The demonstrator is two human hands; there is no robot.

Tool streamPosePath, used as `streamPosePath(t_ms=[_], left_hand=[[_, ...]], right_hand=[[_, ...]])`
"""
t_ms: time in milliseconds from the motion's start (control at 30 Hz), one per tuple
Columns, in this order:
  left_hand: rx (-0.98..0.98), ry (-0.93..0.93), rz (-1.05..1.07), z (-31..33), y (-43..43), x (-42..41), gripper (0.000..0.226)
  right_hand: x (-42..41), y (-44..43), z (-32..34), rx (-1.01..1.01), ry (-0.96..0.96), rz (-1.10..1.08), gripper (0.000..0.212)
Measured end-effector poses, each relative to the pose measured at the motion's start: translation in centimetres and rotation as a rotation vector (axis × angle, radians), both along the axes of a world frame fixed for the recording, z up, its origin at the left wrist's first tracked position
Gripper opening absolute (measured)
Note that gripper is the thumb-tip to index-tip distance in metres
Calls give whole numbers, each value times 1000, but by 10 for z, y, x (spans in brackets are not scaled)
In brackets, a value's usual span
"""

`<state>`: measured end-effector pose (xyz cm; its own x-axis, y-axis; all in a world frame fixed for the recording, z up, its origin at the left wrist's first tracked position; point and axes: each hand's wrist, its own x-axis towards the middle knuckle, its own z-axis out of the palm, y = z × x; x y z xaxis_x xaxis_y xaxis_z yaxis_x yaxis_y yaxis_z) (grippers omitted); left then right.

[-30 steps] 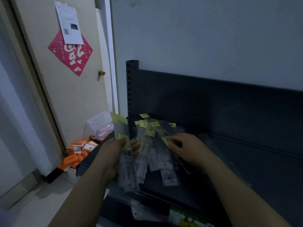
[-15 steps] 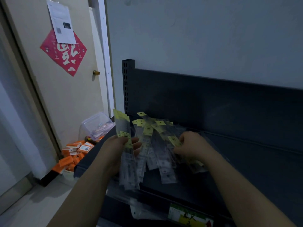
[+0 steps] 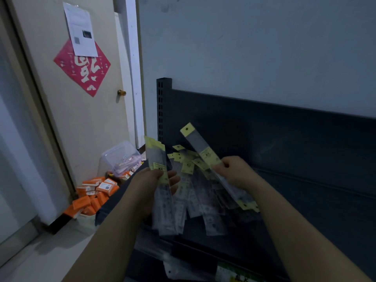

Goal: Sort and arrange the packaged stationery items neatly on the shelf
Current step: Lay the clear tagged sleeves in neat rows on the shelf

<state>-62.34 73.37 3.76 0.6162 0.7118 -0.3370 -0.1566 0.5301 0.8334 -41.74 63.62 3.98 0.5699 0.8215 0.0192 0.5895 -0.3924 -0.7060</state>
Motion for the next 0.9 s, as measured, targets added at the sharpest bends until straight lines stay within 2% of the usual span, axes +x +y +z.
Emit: streamPosePath(t_ms=[167, 333, 500, 667, 767, 833, 900], left_hand=[[-29, 5, 1, -2, 10, 3, 31], [-39, 23, -6, -7, 16, 5, 31], [-43, 10, 10, -15, 18, 9, 32], [26, -70, -5, -14, 16, 16, 18], [88, -99, -25, -10, 6, 25, 10], [99, -98, -11, -12, 0, 31, 15], [119, -75, 20, -15, -3, 36, 18]], right_hand=[[-2, 35, -7, -95, -50, -23, 45], [-2, 50, -7, -189, -48, -47, 18], [-3, 48, -7, -160, -9, -25, 36], [-17, 32, -4, 45, 222, -3, 26], [-35, 18, -2, 65, 447, 95, 33], [-45, 13, -6, 71, 476, 154, 36], [-52, 10, -10, 43, 419, 219, 30]])
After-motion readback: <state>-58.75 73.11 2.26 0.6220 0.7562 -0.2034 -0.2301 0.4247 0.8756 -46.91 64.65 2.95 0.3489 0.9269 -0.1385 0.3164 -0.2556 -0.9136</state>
